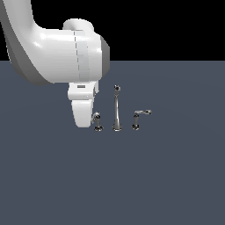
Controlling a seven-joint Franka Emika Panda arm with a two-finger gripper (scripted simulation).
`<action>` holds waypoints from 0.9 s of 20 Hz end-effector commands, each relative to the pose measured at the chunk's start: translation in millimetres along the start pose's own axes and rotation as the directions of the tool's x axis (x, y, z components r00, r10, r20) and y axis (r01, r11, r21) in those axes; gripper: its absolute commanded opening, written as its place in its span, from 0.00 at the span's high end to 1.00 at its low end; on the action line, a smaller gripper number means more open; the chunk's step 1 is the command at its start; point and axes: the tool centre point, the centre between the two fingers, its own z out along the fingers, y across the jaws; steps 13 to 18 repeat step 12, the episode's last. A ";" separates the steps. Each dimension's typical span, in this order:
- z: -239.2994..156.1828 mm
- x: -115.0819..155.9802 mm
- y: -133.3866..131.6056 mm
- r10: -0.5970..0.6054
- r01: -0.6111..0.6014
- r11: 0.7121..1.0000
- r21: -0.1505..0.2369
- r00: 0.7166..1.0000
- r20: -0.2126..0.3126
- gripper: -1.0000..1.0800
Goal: Turn on the faucet by rotating a designated handle.
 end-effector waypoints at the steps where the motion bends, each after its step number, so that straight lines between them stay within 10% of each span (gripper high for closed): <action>1: 0.1 -0.1 0.1 0.000 0.000 1.000 0.000 1.000 0.000 1.00; 11: -0.7 71.0 -13.5 0.039 -0.039 0.999 -0.001 0.999 -0.009 1.00; 18: -0.7 71.0 -13.5 0.039 -0.039 0.999 -0.001 0.999 -0.009 1.00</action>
